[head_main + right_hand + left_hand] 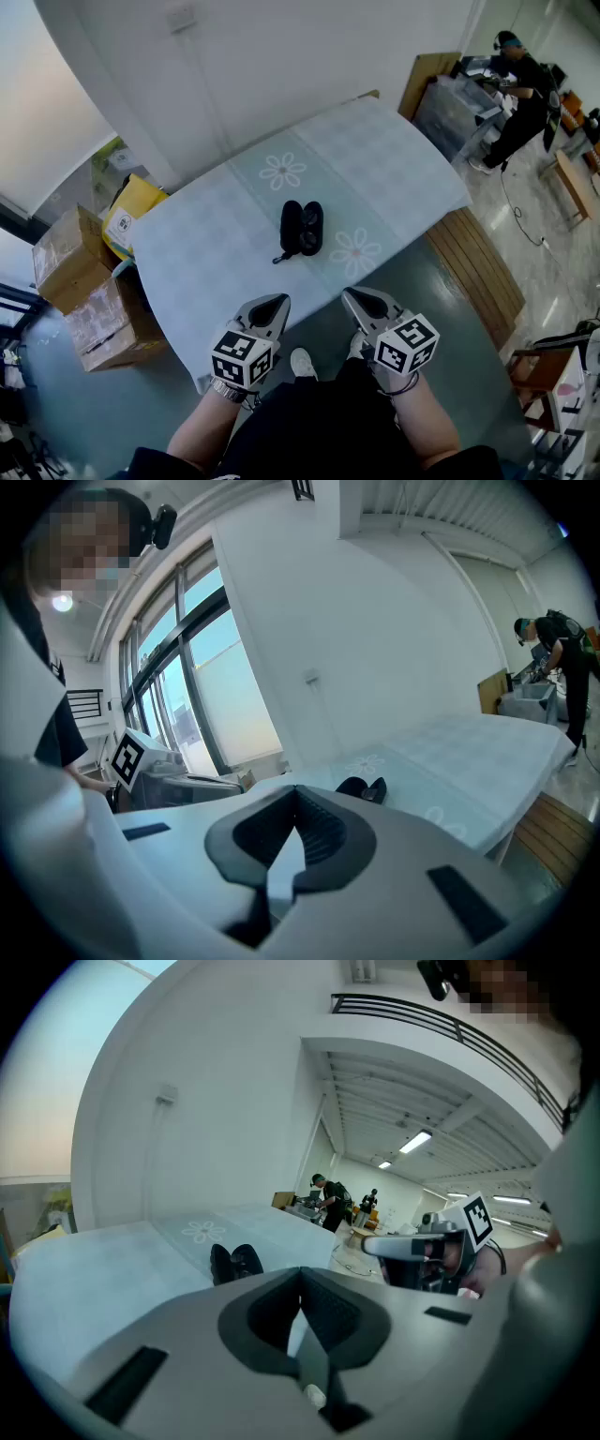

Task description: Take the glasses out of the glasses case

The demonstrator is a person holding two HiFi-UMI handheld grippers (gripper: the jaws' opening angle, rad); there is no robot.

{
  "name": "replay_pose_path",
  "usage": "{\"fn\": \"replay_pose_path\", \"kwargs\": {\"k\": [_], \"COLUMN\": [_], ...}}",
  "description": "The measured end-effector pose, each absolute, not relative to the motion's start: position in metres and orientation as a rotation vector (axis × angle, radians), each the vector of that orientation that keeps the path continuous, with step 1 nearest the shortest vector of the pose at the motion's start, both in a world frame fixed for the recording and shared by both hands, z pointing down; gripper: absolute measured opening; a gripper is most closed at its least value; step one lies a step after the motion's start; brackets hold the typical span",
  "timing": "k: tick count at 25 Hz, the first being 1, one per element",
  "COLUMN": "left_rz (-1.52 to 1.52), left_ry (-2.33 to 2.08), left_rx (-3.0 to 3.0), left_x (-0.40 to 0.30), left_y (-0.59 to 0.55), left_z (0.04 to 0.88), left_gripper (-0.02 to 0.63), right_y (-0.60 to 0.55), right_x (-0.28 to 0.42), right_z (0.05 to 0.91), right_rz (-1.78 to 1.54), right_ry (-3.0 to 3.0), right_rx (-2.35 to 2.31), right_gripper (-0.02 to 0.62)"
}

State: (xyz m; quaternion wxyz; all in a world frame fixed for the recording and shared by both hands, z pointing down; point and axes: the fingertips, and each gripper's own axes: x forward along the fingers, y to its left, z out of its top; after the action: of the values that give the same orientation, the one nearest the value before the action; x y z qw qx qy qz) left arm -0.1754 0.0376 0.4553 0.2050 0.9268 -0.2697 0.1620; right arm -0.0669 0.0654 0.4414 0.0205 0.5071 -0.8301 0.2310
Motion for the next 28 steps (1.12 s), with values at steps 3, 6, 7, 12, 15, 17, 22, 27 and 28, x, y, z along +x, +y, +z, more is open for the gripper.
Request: {"fn": "replay_pose_path", "kwargs": {"k": [3, 6, 7, 12, 15, 17, 22, 27, 28], "left_rz": [0.452, 0.451, 0.449, 0.441, 0.431, 0.427, 0.422, 0.417, 0.417], "left_ry": [-0.752, -0.75, -0.749, -0.746, -0.743, -0.741, -0.741, -0.75, -0.755], "left_rx": [2.58, 2.578, 2.579, 2.579, 2.58, 2.581, 2.591, 2.592, 2.589], "left_x": [-0.175, -0.175, -0.175, -0.175, -0.177, -0.178, -0.178, -0.179, -0.177], "left_y": [0.041, 0.042, 0.042, 0.04, 0.04, 0.039, 0.038, 0.037, 0.036], "left_z": [0.457, 0.456, 0.456, 0.456, 0.456, 0.455, 0.451, 0.45, 0.45], "left_gripper": [0.028, 0.028, 0.028, 0.029, 0.028, 0.028, 0.028, 0.029, 0.029], "right_y": [0.068, 0.069, 0.069, 0.067, 0.067, 0.066, 0.065, 0.063, 0.063], "right_x": [-0.067, -0.066, -0.067, -0.067, -0.069, -0.07, -0.07, -0.071, -0.069], "right_z": [0.442, 0.441, 0.441, 0.44, 0.438, 0.436, 0.431, 0.428, 0.428], "right_rz": [0.718, 0.717, 0.717, 0.707, 0.692, 0.683, 0.668, 0.655, 0.655], "right_ry": [-2.575, -2.574, -2.574, -2.574, -2.578, -2.58, -2.583, -2.596, -2.599], "right_rx": [1.572, 1.574, 1.576, 1.579, 1.586, 1.592, 1.595, 1.585, 1.58], "right_gripper": [0.022, 0.022, 0.023, 0.023, 0.023, 0.023, 0.023, 0.023, 0.023]}}
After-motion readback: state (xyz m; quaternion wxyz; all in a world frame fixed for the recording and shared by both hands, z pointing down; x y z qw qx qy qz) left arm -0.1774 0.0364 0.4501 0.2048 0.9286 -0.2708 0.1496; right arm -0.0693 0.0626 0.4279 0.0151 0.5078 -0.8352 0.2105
